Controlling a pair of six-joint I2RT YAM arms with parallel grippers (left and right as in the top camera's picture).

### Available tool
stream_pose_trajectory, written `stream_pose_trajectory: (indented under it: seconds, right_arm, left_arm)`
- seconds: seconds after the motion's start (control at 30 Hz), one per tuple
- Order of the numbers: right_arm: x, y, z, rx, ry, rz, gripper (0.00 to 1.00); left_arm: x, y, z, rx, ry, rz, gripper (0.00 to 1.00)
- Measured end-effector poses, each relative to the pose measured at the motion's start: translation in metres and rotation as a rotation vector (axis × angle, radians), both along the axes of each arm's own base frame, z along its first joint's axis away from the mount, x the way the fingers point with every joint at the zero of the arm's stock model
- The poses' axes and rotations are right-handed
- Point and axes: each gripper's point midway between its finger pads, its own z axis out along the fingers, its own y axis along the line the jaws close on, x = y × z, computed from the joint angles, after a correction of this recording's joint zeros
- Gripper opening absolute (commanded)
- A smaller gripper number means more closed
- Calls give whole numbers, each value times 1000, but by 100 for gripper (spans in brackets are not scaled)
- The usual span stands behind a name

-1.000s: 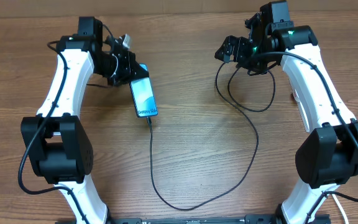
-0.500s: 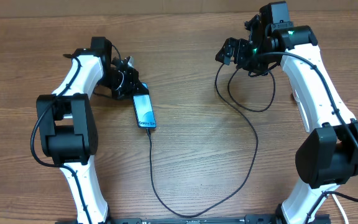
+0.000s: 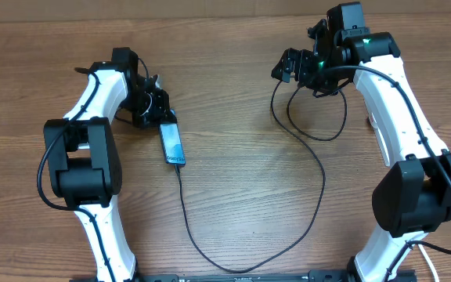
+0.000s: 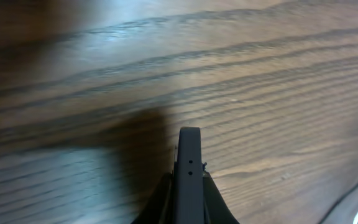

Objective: Plug charger to phone and switch on socket
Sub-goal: 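Lower the plugged phone onto the table with the left gripper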

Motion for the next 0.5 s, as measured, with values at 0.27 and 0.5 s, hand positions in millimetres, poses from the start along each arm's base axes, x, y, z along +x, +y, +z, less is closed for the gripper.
stream_pose_trajectory:
  seconds: [0.27,0.5]
  right_arm:
    - [0,0,0,0,1,1,99]
    - [0,0,0,0,0,0,100]
  left_arm:
    - [0,6,-3,37,9,16,4]
    - [0,6,-4,49,19,32,4]
